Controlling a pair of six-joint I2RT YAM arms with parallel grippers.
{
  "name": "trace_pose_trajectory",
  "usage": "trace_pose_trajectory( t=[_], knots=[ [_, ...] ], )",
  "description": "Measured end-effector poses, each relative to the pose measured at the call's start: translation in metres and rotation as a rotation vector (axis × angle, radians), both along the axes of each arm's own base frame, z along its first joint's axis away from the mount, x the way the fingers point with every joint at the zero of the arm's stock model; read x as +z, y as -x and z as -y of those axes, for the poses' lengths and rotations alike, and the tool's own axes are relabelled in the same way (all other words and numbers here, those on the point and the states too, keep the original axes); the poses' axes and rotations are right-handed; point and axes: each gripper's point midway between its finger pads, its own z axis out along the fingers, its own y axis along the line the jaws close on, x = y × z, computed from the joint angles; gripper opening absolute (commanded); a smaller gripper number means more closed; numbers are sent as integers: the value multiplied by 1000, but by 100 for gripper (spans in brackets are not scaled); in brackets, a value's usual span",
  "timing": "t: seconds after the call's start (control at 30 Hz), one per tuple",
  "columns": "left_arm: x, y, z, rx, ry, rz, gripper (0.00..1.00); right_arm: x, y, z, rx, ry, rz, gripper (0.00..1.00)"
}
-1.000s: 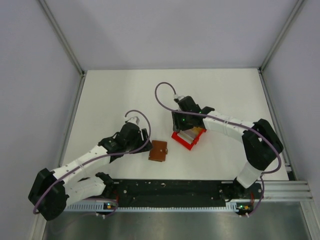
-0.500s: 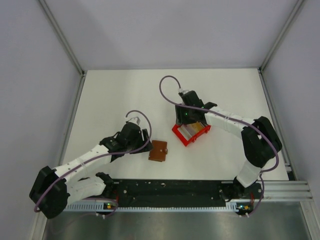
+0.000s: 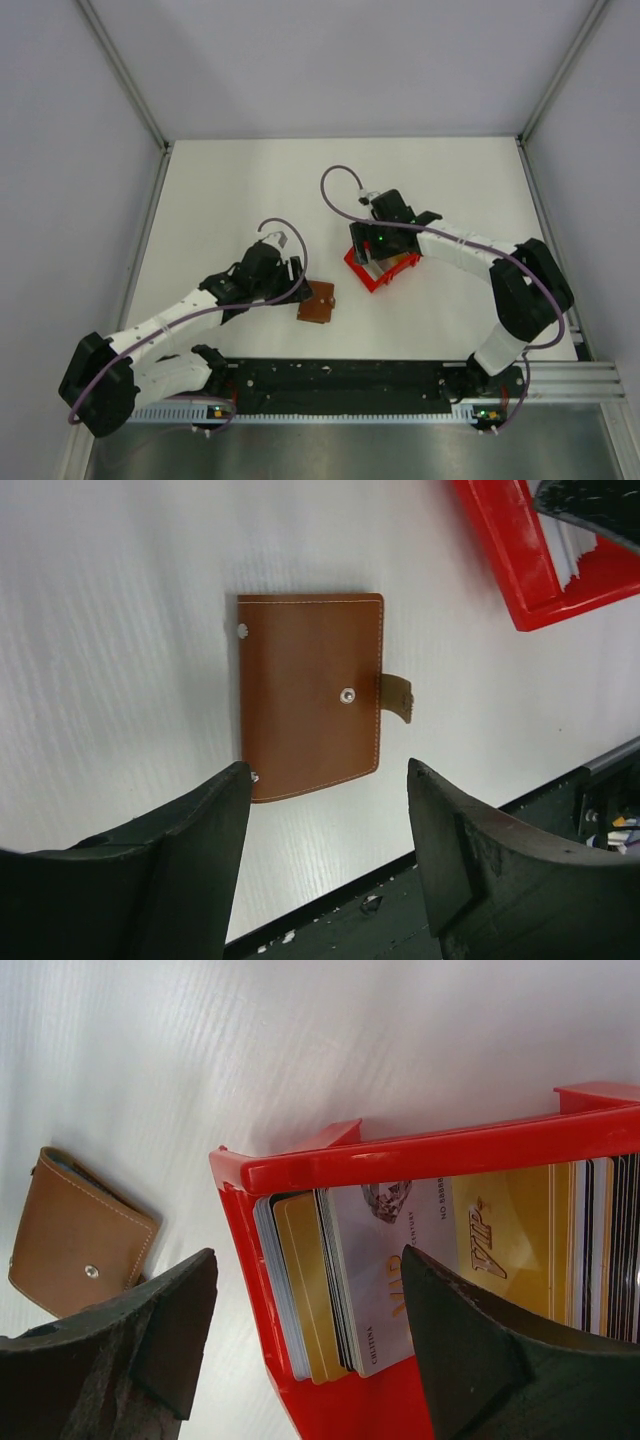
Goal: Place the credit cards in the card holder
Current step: Pick up the credit card from the storage box.
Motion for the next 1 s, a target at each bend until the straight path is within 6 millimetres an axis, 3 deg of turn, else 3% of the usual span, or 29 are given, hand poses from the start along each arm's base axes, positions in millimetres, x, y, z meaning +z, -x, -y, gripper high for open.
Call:
trace_pose_trajectory(
  t=[0.23,0.47,0.87,1.0],
  knots=[
    [10,-6,20,-67,64,23,68,-5,5,4,18,-6,-28,74],
    [14,-10,27,-87,83,30,68,-9,8,1,38,-22,-52,70],
    [11,-10,29,-91,84,20,68,-8,14,-6,57,-62,-82,47],
    [8,-11,32,-96,90,14,68,-7,15,-8,57,-72,-91,52]
  ],
)
